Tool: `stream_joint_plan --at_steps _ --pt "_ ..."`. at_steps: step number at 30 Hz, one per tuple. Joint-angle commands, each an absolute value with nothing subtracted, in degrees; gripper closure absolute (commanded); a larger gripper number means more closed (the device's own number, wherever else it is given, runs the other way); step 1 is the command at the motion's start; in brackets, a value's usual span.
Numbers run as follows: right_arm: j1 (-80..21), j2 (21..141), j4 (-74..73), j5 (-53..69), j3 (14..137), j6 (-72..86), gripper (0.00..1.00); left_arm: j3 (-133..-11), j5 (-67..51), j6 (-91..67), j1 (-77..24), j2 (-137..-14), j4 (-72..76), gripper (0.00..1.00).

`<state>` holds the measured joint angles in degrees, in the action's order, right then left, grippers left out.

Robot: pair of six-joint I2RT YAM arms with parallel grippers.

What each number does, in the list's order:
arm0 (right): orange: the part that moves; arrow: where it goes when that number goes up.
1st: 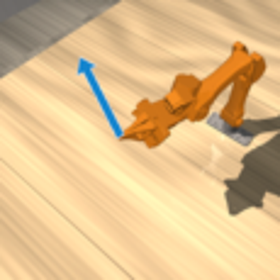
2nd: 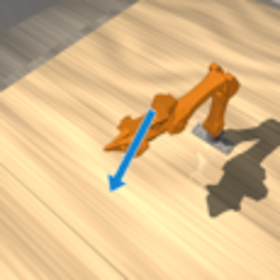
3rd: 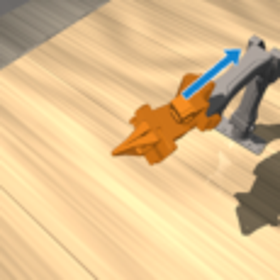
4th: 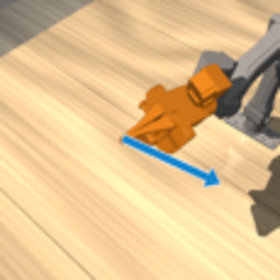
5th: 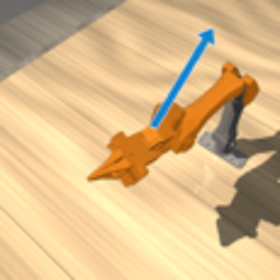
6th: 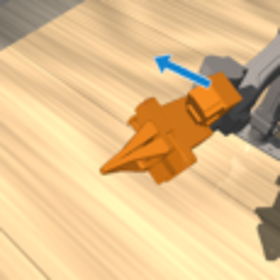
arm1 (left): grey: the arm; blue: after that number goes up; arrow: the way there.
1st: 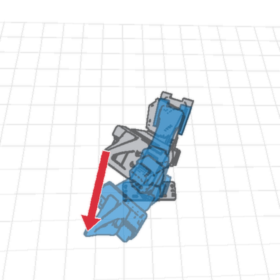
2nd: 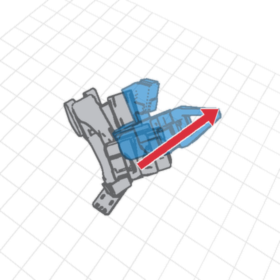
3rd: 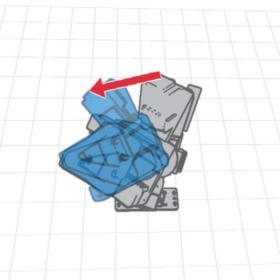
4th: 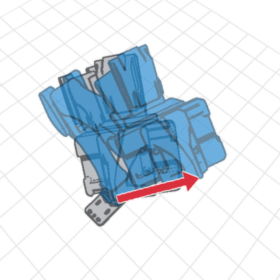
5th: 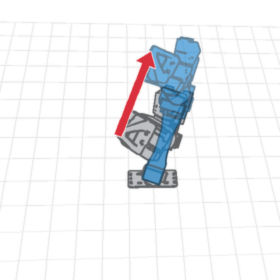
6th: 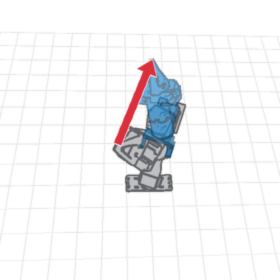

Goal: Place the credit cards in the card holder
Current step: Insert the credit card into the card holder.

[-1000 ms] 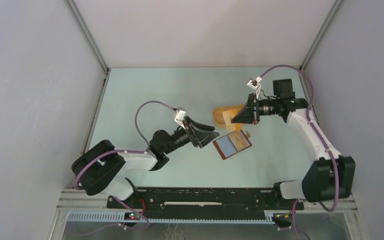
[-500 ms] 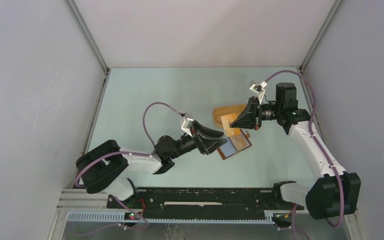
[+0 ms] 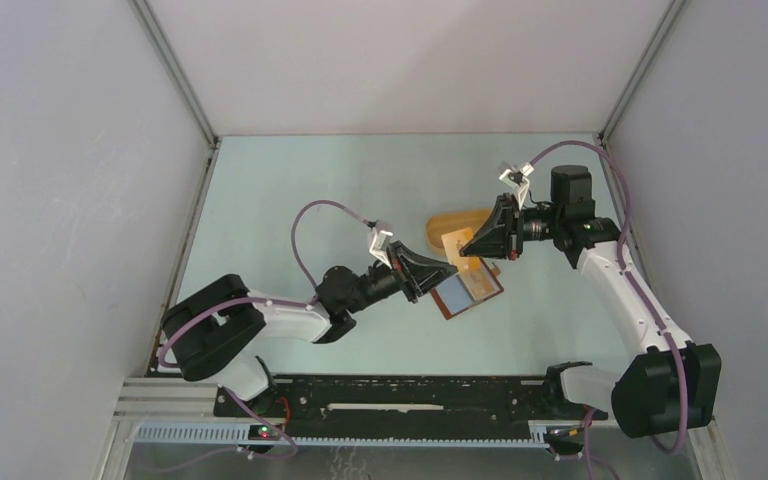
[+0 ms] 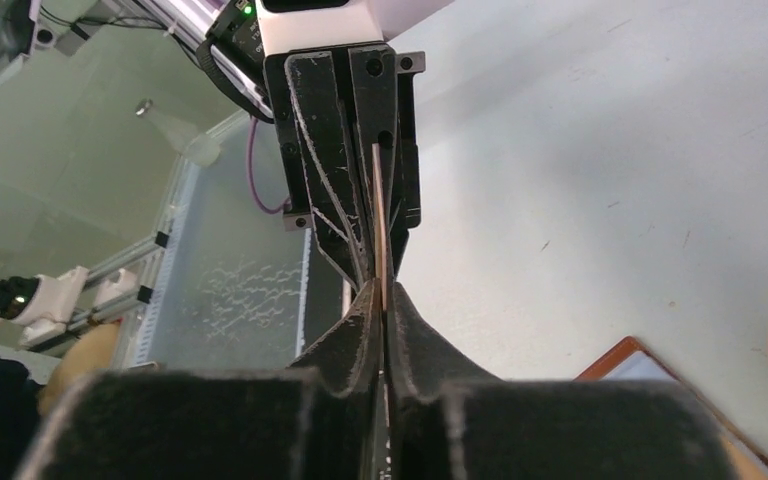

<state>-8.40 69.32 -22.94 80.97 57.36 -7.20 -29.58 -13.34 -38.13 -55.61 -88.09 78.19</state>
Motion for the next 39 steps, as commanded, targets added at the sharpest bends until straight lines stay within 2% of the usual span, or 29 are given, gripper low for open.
stream_joint_plan --at_steps 1,4,6,14,30,32,34,35,36,37,38,39 --pt "-9.0 69.0 -22.7 81.0 57.2 -9.2 0.79 -31.4 -12.8 -37.3 -55.9 -87.8 77.2 1.00" --pt "-8.6 68.5 -25.1 79.8 57.9 -11.8 0.56 -30.6 -13.4 -36.9 -55.4 -86.6 74.0 1.00" --pt "-8.2 68.6 -28.2 79.6 59.1 -14.7 0.49 -30.4 -14.5 -36.7 -55.0 -85.6 71.4 1.00" --pt "-7.1 69.5 -30.0 80.2 59.9 -15.4 0.47 -29.1 -17.5 -37.1 -53.2 -82.9 68.1 1.00" --pt "-6.2 70.8 -27.5 82.3 60.2 -11.3 0.62 -29.2 -22.4 -38.0 -52.2 -83.8 68.1 1.00" --pt "-6.0 70.9 -27.3 82.6 60.2 -11.1 0.69 -29.1 -22.4 -38.0 -52.0 -83.8 68.1 1.00" --pt "-5.9 71.1 -27.2 82.9 60.2 -11.0 0.85 -29.1 -22.5 -38.1 -51.9 -83.9 68.1 1.00" --pt "-5.9 71.2 -27.1 82.8 60.2 -11.0 0.97 -29.0 -22.4 -38.4 -51.7 -83.9 68.1 1.00" --pt "-5.9 71.3 -27.3 82.5 60.2 -11.3 1.00 -29.0 -22.3 -38.7 -51.6 -83.9 68.1 1.00" --pt "-5.9 71.3 -28.0 81.7 60.3 -12.0 1.00 -28.8 -22.2 -39.2 -51.3 -83.8 68.1 0.97" --pt "-5.9 71.4 -29.4 80.4 60.6 -13.4 1.00 -28.2 -21.9 -39.8 -50.8 -83.5 68.0 0.90" --pt "-5.9 71.5 -30.8 78.9 60.7 -15.3 1.00 -26.9 -21.2 -40.4 -50.5 -82.9 67.8 0.76"
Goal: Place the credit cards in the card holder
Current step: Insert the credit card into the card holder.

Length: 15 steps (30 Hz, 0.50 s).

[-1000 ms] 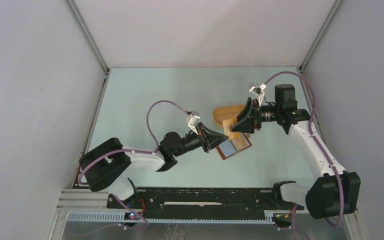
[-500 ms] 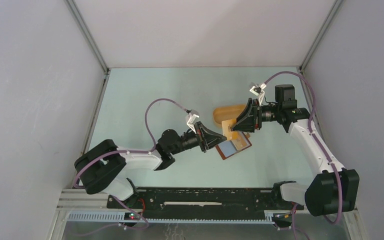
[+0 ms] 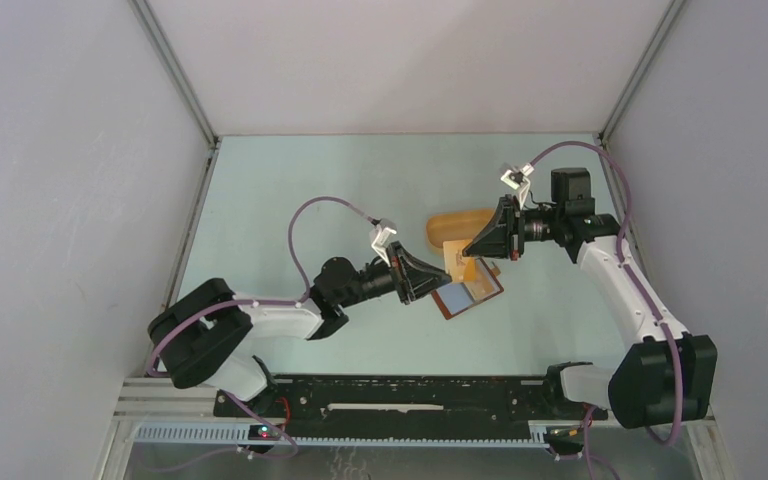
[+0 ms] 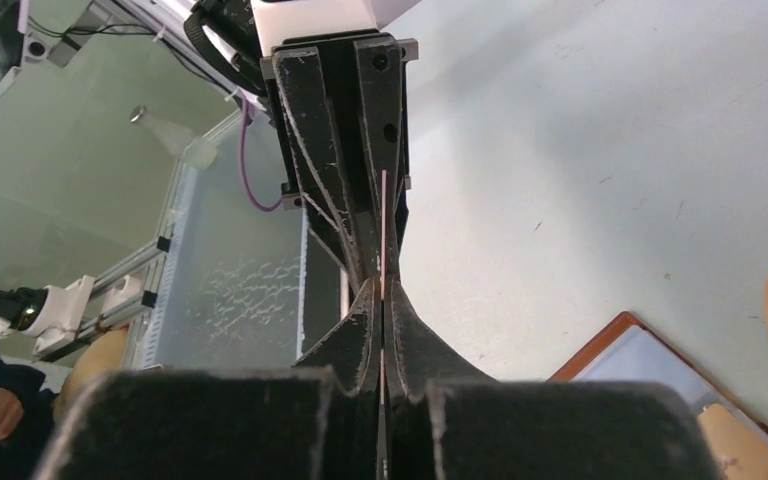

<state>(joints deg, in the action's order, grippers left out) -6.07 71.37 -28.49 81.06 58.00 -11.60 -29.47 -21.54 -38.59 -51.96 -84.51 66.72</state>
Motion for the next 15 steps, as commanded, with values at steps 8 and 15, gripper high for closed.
stream_joint_plan --at_steps 8,15 --pt "-5.9 76.4 -37.6 63.9 60.5 -21.1 1.00 -16.2 -9.1 -41.5 -49.9 -75.8 61.2 0.54" --pt "-4.3 84.1 -41.1 54.3 59.7 -24.7 1.00 -14.9 4.6 -46.7 -55.2 -81.1 61.1 0.54"
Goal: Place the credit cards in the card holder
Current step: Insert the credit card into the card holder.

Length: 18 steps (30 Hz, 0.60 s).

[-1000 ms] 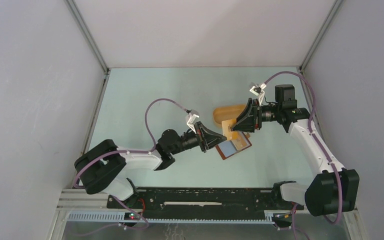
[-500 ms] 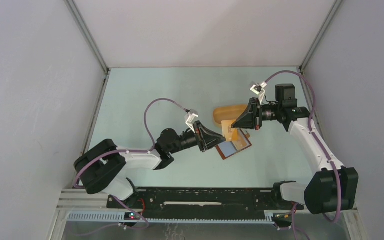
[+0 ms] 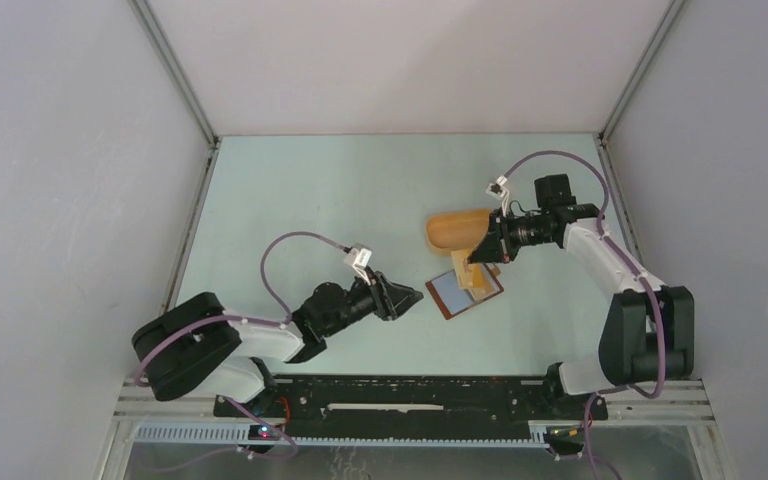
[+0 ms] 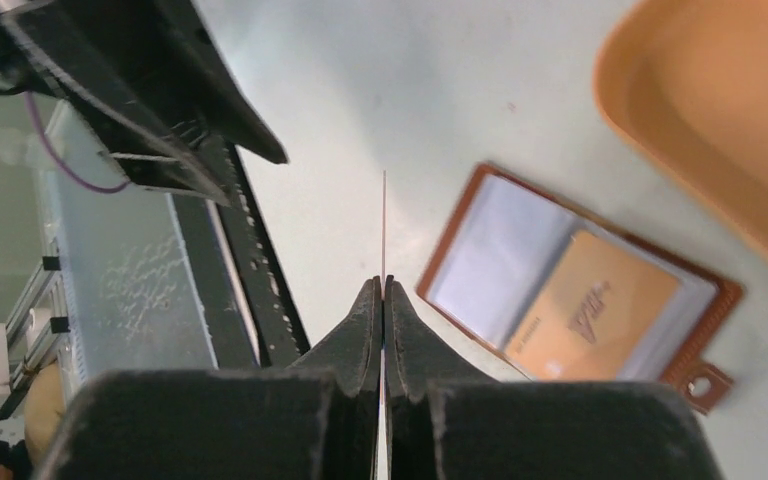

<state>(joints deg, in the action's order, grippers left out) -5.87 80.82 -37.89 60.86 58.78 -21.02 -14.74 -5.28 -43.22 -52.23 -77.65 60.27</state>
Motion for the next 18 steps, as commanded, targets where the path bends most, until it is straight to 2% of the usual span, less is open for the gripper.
stream_joint_plan --at_steps 1,9,18 --pt "-3.8 85.4 -41.1 54.4 59.8 -24.7 1.00 -15.4 5.6 -47.4 -55.8 -82.9 62.2 0.54" --pt "-3.6 93.4 -39.9 51.4 60.4 -25.2 1.00 -20.8 6.4 -54.2 -56.9 -97.5 70.3 0.57" --pt "-3.4 96.5 -37.8 49.1 60.8 -22.7 1.00 -24.1 10.4 -56.7 -58.4 -100.9 64.4 0.57"
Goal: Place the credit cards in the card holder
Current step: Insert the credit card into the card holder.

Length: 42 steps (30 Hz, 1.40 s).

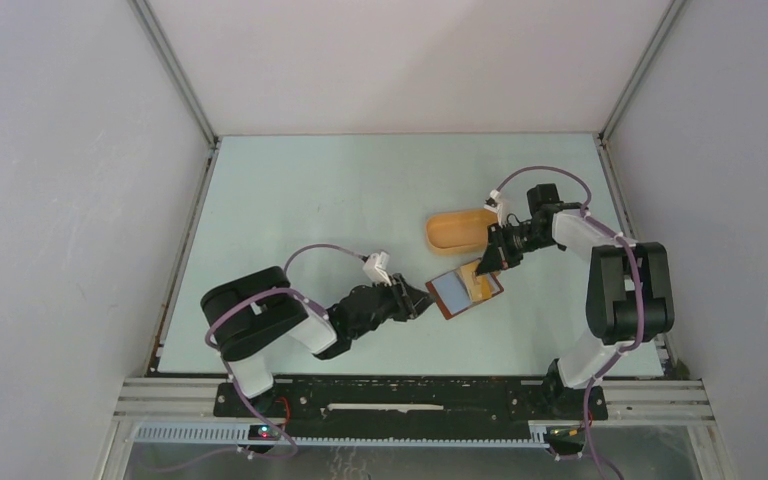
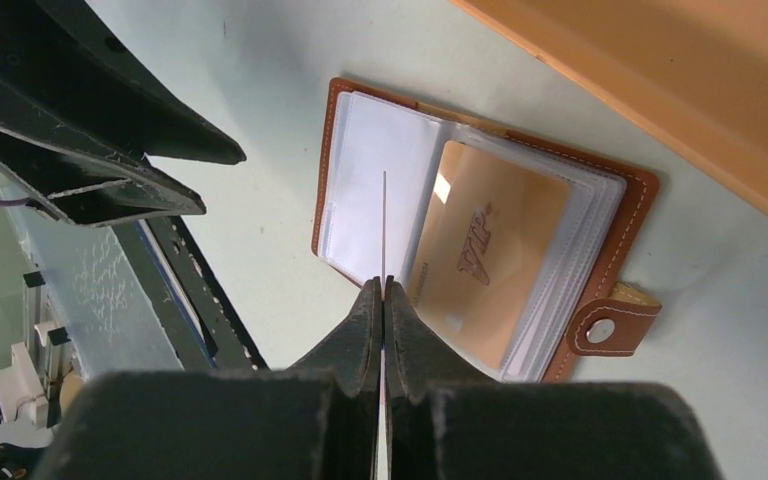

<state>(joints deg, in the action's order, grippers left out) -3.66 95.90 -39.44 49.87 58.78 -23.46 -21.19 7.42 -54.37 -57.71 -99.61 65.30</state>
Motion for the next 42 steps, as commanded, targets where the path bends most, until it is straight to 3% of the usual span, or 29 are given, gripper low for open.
stream_joint_plan --at_steps 1,42 --pt "-3.4 96.7 -37.7 49.2 60.8 -22.5 1.00 -24.4 10.6 -57.1 -58.4 -101.3 64.1 0.57" --pt "-2.7 107.4 -34.5 52.9 62.1 -8.4 1.00 -31.9 12.9 -58.0 -59.9 -106.3 49.9 0.62"
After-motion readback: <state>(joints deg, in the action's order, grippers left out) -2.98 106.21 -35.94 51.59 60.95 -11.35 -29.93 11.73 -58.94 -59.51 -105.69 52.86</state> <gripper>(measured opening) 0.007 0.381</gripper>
